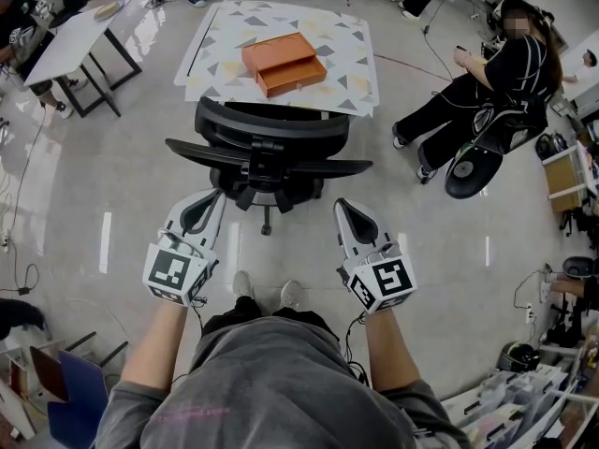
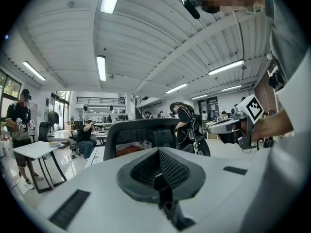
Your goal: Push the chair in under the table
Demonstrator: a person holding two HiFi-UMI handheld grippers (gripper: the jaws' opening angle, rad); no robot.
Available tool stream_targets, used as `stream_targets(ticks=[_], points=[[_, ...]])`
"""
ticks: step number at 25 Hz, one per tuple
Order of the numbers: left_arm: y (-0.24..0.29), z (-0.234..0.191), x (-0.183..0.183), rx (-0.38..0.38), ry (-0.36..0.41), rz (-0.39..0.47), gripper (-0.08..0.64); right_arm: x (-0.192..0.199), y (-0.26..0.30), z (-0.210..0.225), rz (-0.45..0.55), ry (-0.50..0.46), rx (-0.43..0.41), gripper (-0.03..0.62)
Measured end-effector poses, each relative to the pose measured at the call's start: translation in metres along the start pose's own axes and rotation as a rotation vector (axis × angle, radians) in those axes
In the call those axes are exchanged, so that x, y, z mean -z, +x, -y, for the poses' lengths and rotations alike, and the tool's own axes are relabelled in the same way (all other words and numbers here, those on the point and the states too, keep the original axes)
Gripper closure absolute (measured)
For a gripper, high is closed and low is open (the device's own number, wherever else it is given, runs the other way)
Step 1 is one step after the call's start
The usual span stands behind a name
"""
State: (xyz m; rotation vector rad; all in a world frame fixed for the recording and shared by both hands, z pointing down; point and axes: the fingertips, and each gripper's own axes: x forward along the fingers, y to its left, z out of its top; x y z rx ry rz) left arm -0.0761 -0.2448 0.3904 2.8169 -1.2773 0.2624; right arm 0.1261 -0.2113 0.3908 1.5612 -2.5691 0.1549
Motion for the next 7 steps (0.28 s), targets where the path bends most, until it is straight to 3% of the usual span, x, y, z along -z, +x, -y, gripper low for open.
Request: stream_targets(ticks=[7], points=[[-0.0026,-0.0022,0.0031,-0.007,-0.003,-0.007,0.558,0.0026,0.0003,-0.0005,-0.006,0.008,-0.004,0.589]])
